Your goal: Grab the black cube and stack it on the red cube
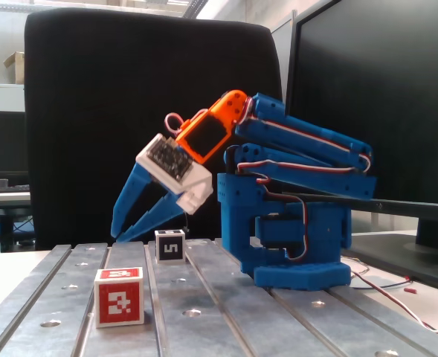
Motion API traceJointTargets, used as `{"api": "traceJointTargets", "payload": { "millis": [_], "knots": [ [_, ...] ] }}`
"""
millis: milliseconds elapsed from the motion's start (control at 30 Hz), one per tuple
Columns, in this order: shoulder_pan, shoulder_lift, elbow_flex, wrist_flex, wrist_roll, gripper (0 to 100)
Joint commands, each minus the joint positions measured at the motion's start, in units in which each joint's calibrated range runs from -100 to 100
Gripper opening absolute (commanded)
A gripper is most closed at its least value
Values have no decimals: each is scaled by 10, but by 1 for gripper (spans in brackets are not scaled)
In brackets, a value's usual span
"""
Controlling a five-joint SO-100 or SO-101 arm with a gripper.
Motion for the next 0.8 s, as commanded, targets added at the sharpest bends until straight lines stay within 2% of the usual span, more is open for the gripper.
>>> {"api": "traceJointTargets", "payload": {
  "millis": [0, 400, 767],
  "knots": [
    [1, 68, -70, 3, 2, 1],
    [11, 423, -335, 29, 13, 1],
    [135, 621, -519, 114, 199, 1]
  ]
}}
